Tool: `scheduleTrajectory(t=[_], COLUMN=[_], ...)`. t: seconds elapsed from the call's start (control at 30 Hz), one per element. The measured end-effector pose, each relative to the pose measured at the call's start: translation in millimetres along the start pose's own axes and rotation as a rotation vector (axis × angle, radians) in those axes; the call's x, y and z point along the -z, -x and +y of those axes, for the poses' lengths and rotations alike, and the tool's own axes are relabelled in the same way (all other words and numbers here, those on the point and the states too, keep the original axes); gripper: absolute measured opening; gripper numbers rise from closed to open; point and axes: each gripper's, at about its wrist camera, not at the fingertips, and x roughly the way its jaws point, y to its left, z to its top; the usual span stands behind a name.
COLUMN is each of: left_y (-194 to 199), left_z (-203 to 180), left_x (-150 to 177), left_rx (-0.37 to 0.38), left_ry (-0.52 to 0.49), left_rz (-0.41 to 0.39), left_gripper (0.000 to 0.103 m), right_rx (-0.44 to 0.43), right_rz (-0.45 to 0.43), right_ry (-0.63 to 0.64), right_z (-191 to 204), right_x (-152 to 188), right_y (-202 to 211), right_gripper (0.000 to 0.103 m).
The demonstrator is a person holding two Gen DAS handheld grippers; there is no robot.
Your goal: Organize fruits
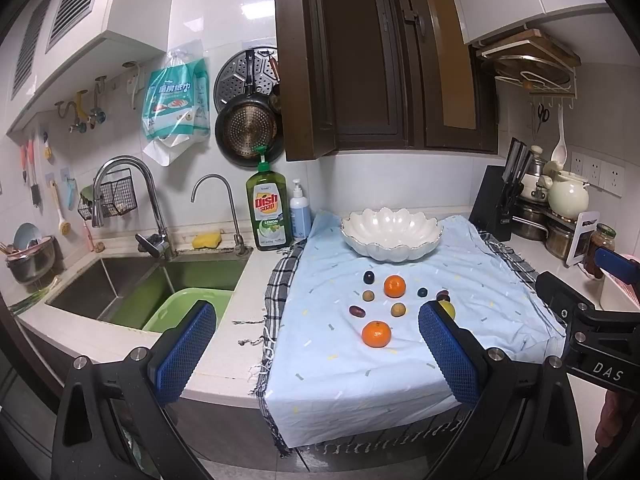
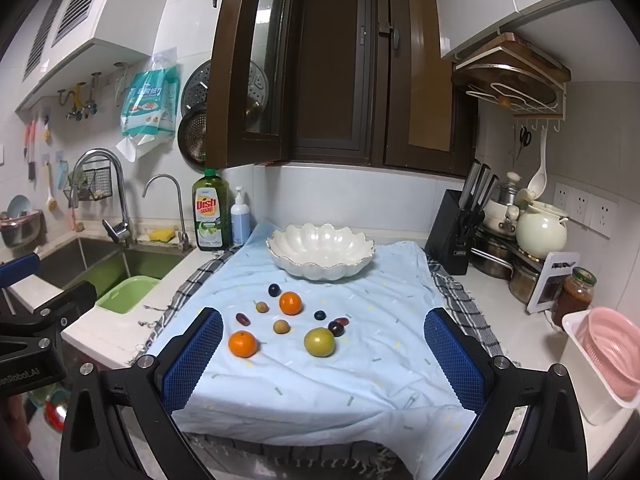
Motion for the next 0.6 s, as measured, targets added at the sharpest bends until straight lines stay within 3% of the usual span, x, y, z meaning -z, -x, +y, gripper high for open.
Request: scheduleTrajectory(t=[0.6], left_y=[-0.9], left_z=[2.4], left_x=[-2.3], left_rx=[0.006], left_ry=[-0.002], left_rz=[-0.002], left_gripper=[0.103], right_rx=[0.001], right_rz=[0.000], right_ry=[-0.003], right_z=[-0.6], right_x=[0.7], right_y=[-0.6], right_gripper=[0.102])
